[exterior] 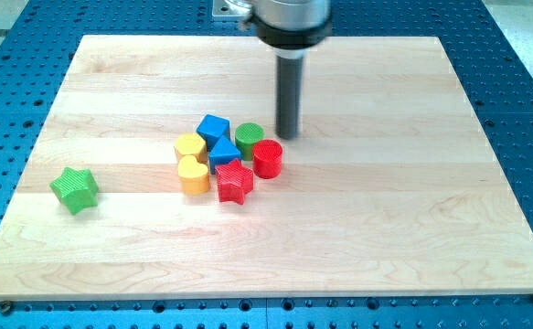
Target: Move the green star to the right of the red star
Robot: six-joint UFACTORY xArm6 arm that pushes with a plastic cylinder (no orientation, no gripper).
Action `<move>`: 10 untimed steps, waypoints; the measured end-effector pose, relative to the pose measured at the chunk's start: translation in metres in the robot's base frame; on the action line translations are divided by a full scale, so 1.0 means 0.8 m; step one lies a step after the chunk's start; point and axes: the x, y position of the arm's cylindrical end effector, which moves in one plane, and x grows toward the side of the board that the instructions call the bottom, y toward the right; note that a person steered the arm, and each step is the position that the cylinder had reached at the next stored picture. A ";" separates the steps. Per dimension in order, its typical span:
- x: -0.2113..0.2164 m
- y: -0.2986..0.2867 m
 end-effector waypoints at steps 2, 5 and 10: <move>0.189 0.026; 0.186 -0.108; 0.187 -0.239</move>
